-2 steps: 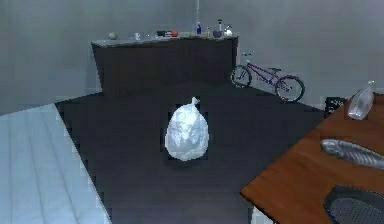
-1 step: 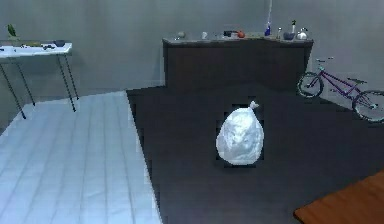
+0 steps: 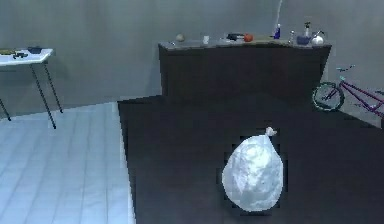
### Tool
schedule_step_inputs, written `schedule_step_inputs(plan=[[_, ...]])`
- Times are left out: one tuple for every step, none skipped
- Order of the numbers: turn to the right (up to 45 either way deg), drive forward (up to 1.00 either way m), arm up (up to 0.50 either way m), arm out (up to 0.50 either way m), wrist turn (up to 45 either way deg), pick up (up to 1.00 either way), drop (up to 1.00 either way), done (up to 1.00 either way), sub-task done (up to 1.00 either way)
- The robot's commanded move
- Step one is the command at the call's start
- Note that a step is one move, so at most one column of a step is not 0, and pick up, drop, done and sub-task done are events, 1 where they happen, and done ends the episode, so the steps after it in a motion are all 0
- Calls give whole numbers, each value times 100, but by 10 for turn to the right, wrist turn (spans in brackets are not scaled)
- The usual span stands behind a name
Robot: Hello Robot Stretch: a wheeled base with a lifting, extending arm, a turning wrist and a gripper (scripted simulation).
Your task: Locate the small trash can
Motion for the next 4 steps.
schedule_step_inputs(plan=[[-120,0,0,0,0,0,0,0,0],[0,100,0,0,0,0,0,0,0],[0,35,0,0,0,0,0,0,0],[360,0,0,0,0,0,0,0,0]])
